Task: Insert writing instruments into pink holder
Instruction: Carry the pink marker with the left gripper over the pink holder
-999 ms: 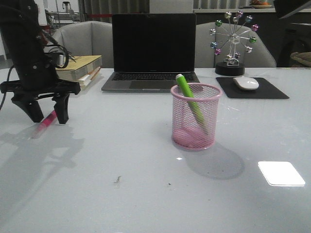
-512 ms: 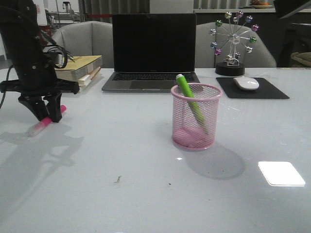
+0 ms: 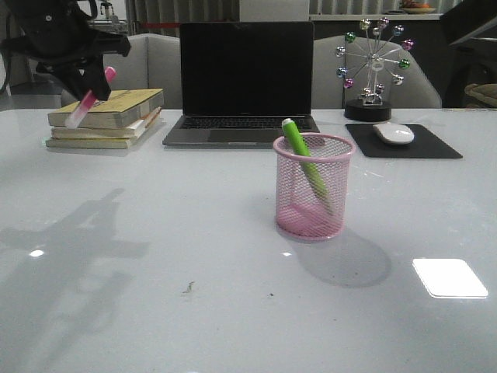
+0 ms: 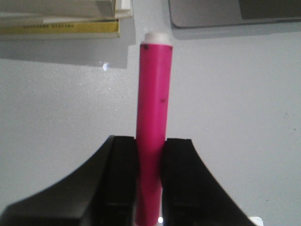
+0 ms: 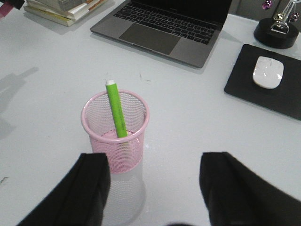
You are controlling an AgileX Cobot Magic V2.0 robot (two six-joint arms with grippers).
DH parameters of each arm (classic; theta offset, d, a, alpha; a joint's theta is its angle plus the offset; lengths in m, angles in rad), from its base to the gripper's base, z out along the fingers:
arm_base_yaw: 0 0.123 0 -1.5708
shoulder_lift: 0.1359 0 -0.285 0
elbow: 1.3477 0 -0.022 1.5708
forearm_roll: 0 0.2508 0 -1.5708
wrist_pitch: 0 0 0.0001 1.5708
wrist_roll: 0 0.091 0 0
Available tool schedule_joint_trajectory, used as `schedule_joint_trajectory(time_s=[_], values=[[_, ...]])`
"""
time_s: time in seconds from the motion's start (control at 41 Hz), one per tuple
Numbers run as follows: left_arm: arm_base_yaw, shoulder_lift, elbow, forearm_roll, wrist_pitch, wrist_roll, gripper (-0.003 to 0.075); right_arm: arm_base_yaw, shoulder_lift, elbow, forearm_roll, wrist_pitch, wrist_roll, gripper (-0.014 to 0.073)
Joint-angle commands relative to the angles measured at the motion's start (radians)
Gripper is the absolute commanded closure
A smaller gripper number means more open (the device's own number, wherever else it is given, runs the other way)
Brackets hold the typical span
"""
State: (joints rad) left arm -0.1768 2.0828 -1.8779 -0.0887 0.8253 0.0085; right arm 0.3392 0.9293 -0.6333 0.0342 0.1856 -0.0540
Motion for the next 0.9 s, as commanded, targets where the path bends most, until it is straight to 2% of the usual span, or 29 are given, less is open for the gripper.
schedule_joint_trajectory(time_s=[0.0,0.171,0.439,0.755,0.877], values=[[-0.019,-0.093,-0.035,-0.019,-0.061,0.013,0.0623,-0.005,-0.019,-0.027,-0.012,-0.074,-0.004,0.0071],[-0.068,-0.099,-0.018,0.001,-0.075,0.015,0.0623,-0.005,-0.019,-0.027,-0.012,-0.064,-0.004,0.0071],[-0.105,-0.198,0.099,0.014,-0.259,0.038,0.0623,-0.005,-0.019,-0.027,-0.012,-0.059,-0.004,0.0071],[-0.236,-0.398,0.487,0.033,-0.703,0.068,0.0623,-0.005,-0.019,-0.027,-0.012,-0.059,-0.004,0.0071],[-0.314,-0.442,0.583,0.033,-0.843,0.068,0.0623,-0.005,-0.019,-0.027,-0.017,-0.059,-0.004,0.0071]])
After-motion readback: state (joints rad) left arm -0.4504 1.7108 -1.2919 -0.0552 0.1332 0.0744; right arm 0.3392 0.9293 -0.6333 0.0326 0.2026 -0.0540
